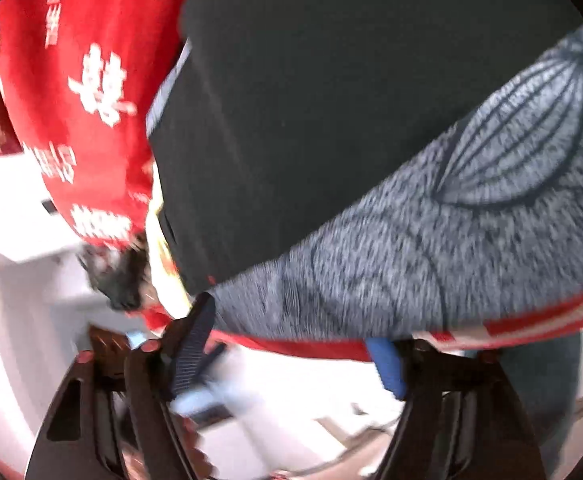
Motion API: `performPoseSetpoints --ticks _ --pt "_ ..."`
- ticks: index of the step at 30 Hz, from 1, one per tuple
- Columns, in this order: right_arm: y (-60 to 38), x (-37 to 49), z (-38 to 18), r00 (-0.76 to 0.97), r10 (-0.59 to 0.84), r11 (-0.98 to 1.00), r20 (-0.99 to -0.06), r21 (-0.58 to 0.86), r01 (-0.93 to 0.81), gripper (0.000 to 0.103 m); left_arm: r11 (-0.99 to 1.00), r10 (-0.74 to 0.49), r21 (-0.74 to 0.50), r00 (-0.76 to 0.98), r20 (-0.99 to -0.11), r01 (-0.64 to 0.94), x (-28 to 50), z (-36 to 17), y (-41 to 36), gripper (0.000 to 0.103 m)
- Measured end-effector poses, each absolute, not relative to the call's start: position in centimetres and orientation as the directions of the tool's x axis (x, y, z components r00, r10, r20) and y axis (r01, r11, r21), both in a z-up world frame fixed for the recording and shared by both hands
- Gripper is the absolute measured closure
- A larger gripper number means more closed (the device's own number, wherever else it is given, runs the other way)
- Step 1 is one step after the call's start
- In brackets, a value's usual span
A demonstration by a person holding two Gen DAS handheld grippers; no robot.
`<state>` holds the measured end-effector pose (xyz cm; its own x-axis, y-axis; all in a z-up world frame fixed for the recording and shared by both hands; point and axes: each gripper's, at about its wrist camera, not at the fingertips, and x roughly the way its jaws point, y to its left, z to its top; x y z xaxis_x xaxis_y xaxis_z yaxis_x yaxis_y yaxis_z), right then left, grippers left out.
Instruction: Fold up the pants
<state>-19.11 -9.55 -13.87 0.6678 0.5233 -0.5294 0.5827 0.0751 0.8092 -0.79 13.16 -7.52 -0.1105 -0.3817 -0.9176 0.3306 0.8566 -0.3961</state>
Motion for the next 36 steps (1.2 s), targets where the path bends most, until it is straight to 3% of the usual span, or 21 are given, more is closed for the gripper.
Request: performPoseSetpoints --ticks 1,8,9,10,12,15,17,19,23,24,25,26,28,31,36 --pt "-9.7 -19.1 -13.8 0.682 0.532 0.037 -0.502 0.818 0.573 0.093 0.856 -0.387 -0.404 -0.117 -0.914 0.323 -0.6 -7.5 13.0 0.000" --pt "-10.2 -19.2 -8.2 0.720 0.557 0.085 -0.413 0.891 0.446 0.093 0.828 -0.546 -0.551 -0.076 -0.834 0.103 2.2 -6.9 12.9 0.003" --pt "-10.1 -19.0 -7.6 0.718 0.562 0.091 -0.412 0.893 0.441 0.093 0.823 -0.560 -0.564 -0.062 -0.826 0.074 2.7 -7.1 12.9 0.020" --pt "-10.3 -19.0 -7.4 0.713 0.567 0.100 -0.413 0.893 0.438 0.093 0.817 -0.569 -0.572 -0.065 -0.820 0.068 3.3 -7.4 12.6 0.043" --pt "-10.5 -19.1 -8.0 0.694 0.581 0.112 -0.425 0.887 0.449 0.089 0.817 -0.566 -0.571 -0.083 -0.820 0.079 3.8 -8.0 12.0 0.060" --pt "-10.9 -19.4 -9.5 0.674 0.578 0.115 -0.461 0.863 0.492 0.081 0.818 -0.552 -0.557 -0.074 -0.831 0.146 3.7 -7.5 11.8 0.066" --pt "-11.8 -20.9 -10.8 0.676 0.546 0.125 -0.496 0.845 0.520 0.057 0.818 -0.541 -0.546 -0.081 -0.837 0.180 3.9 -7.0 11.8 0.066" --pt "-12.6 -22.6 -11.7 0.691 0.513 0.111 -0.509 0.838 0.535 0.046 0.819 -0.535 -0.542 -0.091 -0.840 0.187 4.0 -6.9 11.8 0.066" --pt "-14.0 -25.4 -13.8 0.770 0.452 -0.032 -0.450 0.855 0.518 0.046 0.826 -0.507 -0.516 -0.099 -0.856 0.229 4.0 -6.8 11.3 0.066" --pt "-14.2 -26.1 -14.4 0.805 0.427 -0.093 -0.411 0.866 0.491 0.048 0.829 -0.499 -0.508 -0.100 -0.861 0.233 4.1 -7.0 11.0 0.066" --pt "-14.5 -26.7 -14.8 0.829 0.398 -0.149 -0.392 0.864 0.480 0.065 0.833 -0.494 -0.502 -0.099 -0.864 0.233 4.1 -7.0 11.0 0.069" --pt "-14.7 -27.3 -15.0 0.837 0.378 -0.185 -0.396 0.853 0.487 0.097 0.833 -0.496 -0.505 -0.101 -0.862 0.225 4.1 -7.0 10.9 0.073" --pt "-15.2 -27.5 -13.7 0.830 0.360 -0.210 -0.426 0.830 0.517 0.096 0.841 -0.488 -0.497 -0.094 -0.868 0.213 4.3 -6.5 10.9 0.076" --pt "-16.6 -24.1 -7.3 0.734 0.421 0.069 -0.533 0.826 0.559 0.096 0.856 -0.471 -0.477 -0.078 -0.879 0.198 4.8 -4.7 10.4 0.076" --pt "-21.0 -18.2 -0.1 0.639 0.496 0.325 -0.588 0.808 0.492 0.096 0.863 -0.460 -0.450 -0.013 -0.888 0.229 8.0 0.1 6.6 0.076"
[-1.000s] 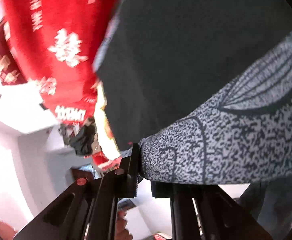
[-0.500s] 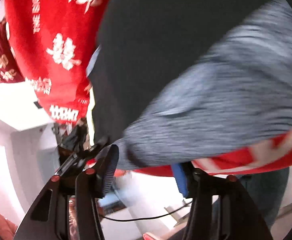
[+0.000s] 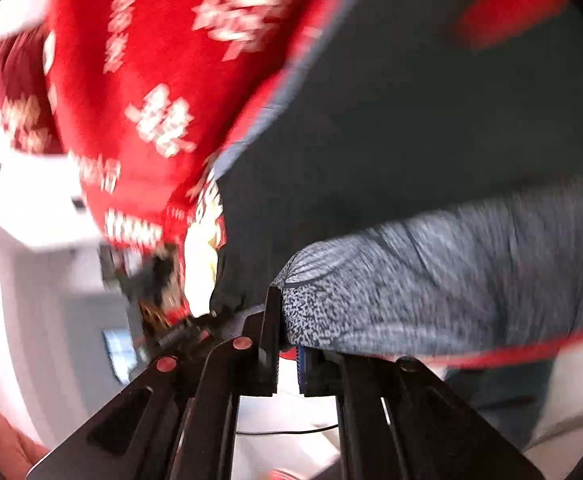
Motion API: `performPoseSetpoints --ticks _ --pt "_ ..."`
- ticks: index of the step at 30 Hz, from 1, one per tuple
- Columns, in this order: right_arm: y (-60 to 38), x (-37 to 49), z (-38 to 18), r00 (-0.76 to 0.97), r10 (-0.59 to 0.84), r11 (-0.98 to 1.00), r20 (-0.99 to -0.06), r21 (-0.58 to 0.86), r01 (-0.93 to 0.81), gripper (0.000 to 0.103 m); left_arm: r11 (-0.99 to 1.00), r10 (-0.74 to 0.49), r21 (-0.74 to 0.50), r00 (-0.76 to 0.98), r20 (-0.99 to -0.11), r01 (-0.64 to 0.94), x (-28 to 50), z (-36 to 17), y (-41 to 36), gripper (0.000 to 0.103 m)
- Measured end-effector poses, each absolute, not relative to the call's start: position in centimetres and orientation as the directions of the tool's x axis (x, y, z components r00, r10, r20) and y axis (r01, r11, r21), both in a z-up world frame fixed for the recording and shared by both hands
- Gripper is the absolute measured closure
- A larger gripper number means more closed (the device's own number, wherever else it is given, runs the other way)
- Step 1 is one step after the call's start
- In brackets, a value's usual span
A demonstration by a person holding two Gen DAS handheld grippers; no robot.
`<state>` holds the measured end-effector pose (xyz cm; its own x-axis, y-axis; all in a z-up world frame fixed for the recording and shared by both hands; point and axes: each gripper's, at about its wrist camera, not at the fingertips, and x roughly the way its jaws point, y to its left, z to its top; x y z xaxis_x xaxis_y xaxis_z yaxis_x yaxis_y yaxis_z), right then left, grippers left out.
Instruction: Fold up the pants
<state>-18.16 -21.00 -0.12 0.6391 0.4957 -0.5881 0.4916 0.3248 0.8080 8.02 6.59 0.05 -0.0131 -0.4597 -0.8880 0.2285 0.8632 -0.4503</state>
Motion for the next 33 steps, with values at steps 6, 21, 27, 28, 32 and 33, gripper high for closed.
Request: performPoseSetpoints --ticks 6,21,27,28,32,33 --pt "-29.6 -9.4 -0.4 0.563 0.576 0.351 -0.593 0.801 0.484 0.094 0.859 -0.473 -0.448 0.050 -0.880 0.250 15.1 1.5 -0.1 0.076" --pt "-37.4 3.1 -10.3 0.392 0.680 0.399 -0.619 0.761 0.511 0.049 0.897 -0.300 -0.267 0.041 -0.953 0.352 22.1 -3.6 -7.7 0.074" --pt "-33.6 2.0 -2.0 0.363 0.588 0.655 -0.723 0.689 0.310 0.016 0.913 -0.214 -0.131 0.180 -0.960 0.386 19.6 1.6 -5.4 0.046" --pt "-32.7 2.0 -1.5 0.353 0.577 0.686 -0.737 0.671 0.282 0.020 0.916 -0.203 -0.118 0.189 -0.961 0.384 19.6 1.7 -5.4 0.046" --pt "-29.8 3.6 -3.1 0.248 0.548 0.767 -0.799 0.598 0.231 0.054 0.917 -0.168 -0.083 0.189 -0.967 0.390 20.2 -0.7 -7.0 0.046" --pt "-29.5 4.3 -4.0 0.228 0.533 0.784 -0.815 0.577 0.230 0.055 0.917 -0.152 -0.062 0.200 -0.968 0.394 20.5 -1.5 -7.8 0.046"
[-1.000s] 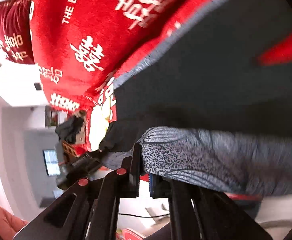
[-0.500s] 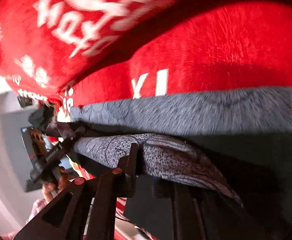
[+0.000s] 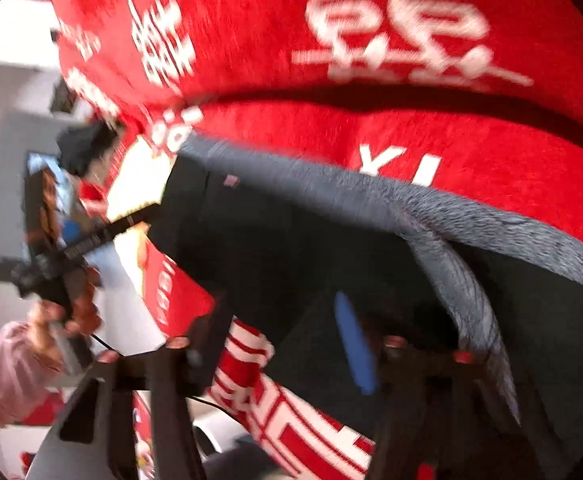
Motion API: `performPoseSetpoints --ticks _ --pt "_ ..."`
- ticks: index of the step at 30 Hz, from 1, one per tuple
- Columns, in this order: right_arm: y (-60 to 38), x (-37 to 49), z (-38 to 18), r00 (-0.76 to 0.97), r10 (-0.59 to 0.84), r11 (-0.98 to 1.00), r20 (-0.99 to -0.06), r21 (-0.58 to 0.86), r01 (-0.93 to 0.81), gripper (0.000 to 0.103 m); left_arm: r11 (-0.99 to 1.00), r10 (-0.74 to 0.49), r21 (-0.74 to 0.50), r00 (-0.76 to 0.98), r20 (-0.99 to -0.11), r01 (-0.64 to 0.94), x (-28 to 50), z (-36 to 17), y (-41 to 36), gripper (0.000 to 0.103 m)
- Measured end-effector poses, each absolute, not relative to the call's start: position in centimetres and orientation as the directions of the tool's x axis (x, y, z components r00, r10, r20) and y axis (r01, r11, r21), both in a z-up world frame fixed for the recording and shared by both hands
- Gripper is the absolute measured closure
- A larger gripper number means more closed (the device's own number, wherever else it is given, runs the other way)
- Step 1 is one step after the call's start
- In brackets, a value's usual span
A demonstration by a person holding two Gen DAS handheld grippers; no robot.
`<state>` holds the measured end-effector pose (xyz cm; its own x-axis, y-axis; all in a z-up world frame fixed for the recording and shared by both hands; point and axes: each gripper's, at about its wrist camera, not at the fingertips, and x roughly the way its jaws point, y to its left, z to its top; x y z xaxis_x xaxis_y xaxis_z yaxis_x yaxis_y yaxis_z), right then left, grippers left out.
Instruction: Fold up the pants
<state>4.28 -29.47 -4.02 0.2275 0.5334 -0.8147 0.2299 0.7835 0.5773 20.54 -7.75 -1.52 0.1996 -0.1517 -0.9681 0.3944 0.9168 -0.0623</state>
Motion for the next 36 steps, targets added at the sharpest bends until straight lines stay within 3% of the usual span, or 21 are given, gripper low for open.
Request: performPoseSetpoints --ticks 4,7,9,15,19,30,34,36 --pt "-29.3 7.4 -6.9 0.204 0.418 0.862 -0.885 0.458 0.220 0.056 0.929 -0.052 0.035 0.223 -0.973 0.369 22.2 -6.1 -9.8 0.046" --pt "-30.9 8.3 -8.4 0.226 0.369 0.869 -0.902 0.421 0.260 0.068 0.919 -0.046 0.063 0.266 -0.963 0.389 22.1 -6.5 -10.5 0.046" --pt "-32.5 8.0 -7.6 0.272 0.368 0.836 -0.889 0.444 0.321 0.069 0.903 -0.012 0.098 0.251 -0.968 0.418 21.3 -6.0 -10.8 0.046" --pt "-33.7 3.0 -3.9 0.312 0.380 0.798 -0.871 0.479 0.366 0.056 0.881 0.026 0.119 0.203 -0.979 0.457 16.9 -4.1 -10.8 0.046" --pt "-34.2 -1.7 -3.7 0.304 0.418 0.737 -0.856 0.515 0.438 0.055 0.857 0.048 0.141 0.195 -0.980 0.496 12.3 -3.4 -12.2 0.046" --pt "-34.2 -14.5 -3.3 0.334 0.382 0.582 -0.862 0.505 0.637 0.055 0.749 -0.058 0.021 0.098 -0.994 0.662 2.9 -3.2 -18.7 0.046" --pt "-33.7 -20.0 -3.2 0.420 0.373 0.449 -0.827 0.557 0.699 0.039 0.697 -0.084 -0.007 0.071 -0.994 0.717 -0.1 -2.7 -19.9 0.046" --pt "-33.0 -23.2 -3.2 0.438 0.354 0.401 -0.826 0.557 0.727 0.038 0.679 -0.113 -0.031 0.063 -0.992 0.734 -1.6 -2.2 -20.1 0.046"
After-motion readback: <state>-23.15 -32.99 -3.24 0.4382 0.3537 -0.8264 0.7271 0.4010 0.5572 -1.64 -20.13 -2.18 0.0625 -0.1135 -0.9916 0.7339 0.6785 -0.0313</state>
